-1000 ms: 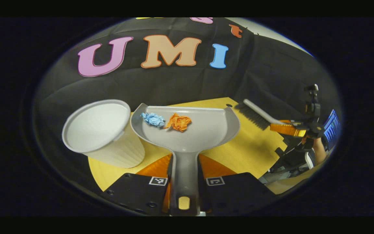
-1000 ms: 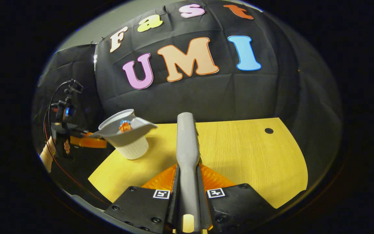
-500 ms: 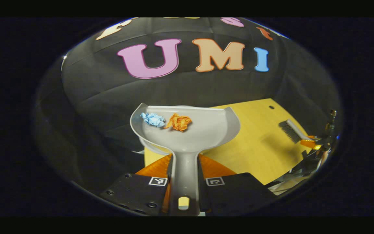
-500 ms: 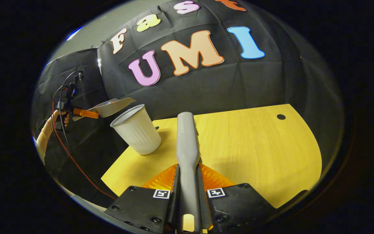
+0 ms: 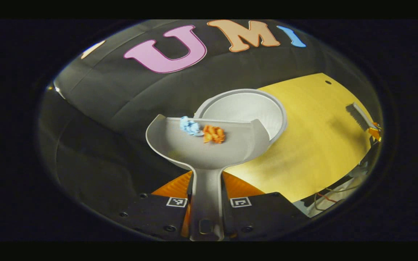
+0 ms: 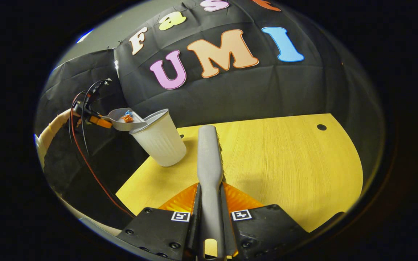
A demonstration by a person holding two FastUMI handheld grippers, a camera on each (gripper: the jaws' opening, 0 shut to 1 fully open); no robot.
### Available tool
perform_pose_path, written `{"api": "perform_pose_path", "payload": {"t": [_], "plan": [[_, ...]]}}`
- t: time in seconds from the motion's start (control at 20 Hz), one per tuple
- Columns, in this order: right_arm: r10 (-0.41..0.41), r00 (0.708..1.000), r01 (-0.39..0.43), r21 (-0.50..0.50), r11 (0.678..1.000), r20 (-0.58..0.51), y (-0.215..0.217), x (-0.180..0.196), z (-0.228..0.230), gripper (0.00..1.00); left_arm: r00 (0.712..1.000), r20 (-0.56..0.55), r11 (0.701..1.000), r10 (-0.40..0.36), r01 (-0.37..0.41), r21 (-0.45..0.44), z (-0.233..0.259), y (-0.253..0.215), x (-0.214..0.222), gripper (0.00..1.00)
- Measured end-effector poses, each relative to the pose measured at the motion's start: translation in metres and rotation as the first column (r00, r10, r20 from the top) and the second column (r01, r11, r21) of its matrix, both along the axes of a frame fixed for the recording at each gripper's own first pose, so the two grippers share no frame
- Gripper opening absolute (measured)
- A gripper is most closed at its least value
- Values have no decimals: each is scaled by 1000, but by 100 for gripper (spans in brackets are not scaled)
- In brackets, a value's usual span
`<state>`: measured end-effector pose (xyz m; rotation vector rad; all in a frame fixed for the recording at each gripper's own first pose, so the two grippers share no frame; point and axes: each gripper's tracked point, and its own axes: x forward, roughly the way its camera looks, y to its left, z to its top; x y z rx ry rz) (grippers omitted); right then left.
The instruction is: Pick up the small broom and dustpan from the desktop, sweep the trash into the dustpan with the broom, and then empty the trash into the garbage bin.
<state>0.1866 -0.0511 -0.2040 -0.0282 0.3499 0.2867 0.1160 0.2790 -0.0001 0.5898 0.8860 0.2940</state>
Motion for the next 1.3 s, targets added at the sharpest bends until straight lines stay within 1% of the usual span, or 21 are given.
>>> {"api": "perform_pose_path", "payload": {"t": [0.05, 0.3, 0.4, 0.7, 0.8, 0.9, 0.95, 1.0, 1.05, 1.1, 1.2, 1.25, 1.3], "plan": [[0, 1000, 0, 2, 1000, -1, 1, 0, -2, 26, 1000, -7, 1000, 0, 0, 22, 0, 1, 0, 29], [-2, 1000, 2, 3, 1000, -4, 3, -1, -5, 26, 999, -40, 996, -18, 22, 90, 3, 4, -2, 29], [-4, 1000, 4, 2, 1000, -7, 4, 1, -6, 26, 998, -51, 995, -25, 30, 98, 3, 5, -1, 29], [1, 1000, -1, -8, 1000, -15, 7, 0, -11, 26, 1000, -10, 998, -25, 26, 56, 0, 6, 0, 29], [-3, 1000, 3, -12, 1000, -15, 7, 1, -12, 26, 998, 50, 999, -30, 29, 27, 0, 3, 2, 29], [-10, 1000, 10, -12, 1000, -8, 7, -1, -10, 26, 987, 161, 997, -26, 37, -66, 3, -11, 10, 28], [-17, 1000, 16, -13, 1000, -5, 6, 1, -8, 26, 976, 214, 991, -33, 61, -123, 6, -29, 12, 29], [-24, 1000, 24, -16, 1000, -3, 5, 1, -8, 26, 963, 264, 980, -63, 110, -168, 7, -52, 15, 28], [-34, 999, 34, -15, 999, -3, 3, 3, -9, 26, 946, 308, 965, -103, 171, -201, 8, -80, 13, 29], [-43, 999, 43, -11, 999, -3, 1, 3, -9, 26, 929, 341, 946, -143, 230, -228, 5, -111, 13, 28], [-59, 998, 59, -2, 998, -3, -3, 2, -9, 26, 894, 387, 899, -227, 345, -271, -8, -175, 15, 28], [-70, 998, 70, -2, 998, 1, -6, 0, -11, 26, 879, 394, 869, -268, 397, -295, -20, -203, 18, 28], [-83, 997, 83, -8, 996, 0, -11, -2, -13, 26, 870, 386, 837, -306, 439, -327, -34, -231, 18, 28]]}}
